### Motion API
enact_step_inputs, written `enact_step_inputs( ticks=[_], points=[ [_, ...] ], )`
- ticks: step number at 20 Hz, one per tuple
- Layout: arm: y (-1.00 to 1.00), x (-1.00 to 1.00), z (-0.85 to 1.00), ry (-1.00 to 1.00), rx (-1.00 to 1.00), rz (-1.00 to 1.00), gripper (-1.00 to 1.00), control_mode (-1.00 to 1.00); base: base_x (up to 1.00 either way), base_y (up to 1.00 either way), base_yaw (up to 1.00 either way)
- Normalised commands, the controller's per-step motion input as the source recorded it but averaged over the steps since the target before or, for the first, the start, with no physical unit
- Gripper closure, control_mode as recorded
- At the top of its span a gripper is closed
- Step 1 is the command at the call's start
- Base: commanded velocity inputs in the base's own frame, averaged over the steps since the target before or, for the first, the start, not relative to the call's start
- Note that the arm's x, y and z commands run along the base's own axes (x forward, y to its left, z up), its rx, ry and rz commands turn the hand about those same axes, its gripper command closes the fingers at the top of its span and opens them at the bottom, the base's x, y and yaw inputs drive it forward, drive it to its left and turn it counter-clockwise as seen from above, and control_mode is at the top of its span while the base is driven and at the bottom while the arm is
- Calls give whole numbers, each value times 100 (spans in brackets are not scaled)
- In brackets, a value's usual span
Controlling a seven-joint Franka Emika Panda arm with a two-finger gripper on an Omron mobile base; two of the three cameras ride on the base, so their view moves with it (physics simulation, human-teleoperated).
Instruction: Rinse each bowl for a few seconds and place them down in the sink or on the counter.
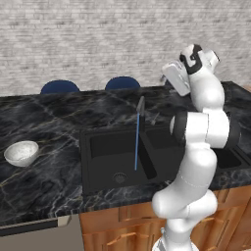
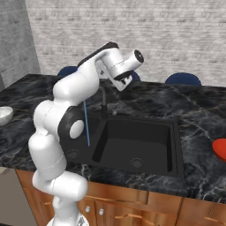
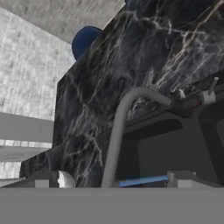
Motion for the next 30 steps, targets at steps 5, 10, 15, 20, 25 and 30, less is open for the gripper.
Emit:
enact_step_inputs(
  ticks=[5,10,15,20,25,30],
  points=[
    [59,-38,9,38,-3,6,-100,-100,0,0,0],
    [67,-33,0,41,-3,9,-100,-100,0,0,0],
    [95,-25,-15,28,-4,9,-100,-100,0,0,0],
    [100,-40,-22,5,-10,8,-100,-100,0,0,0],
    [100,-32,-23,5,-12,9,-100,-100,0,0,0],
    [100,-16,-15,14,-9,10,-100,-100,0,0,0]
  ],
)
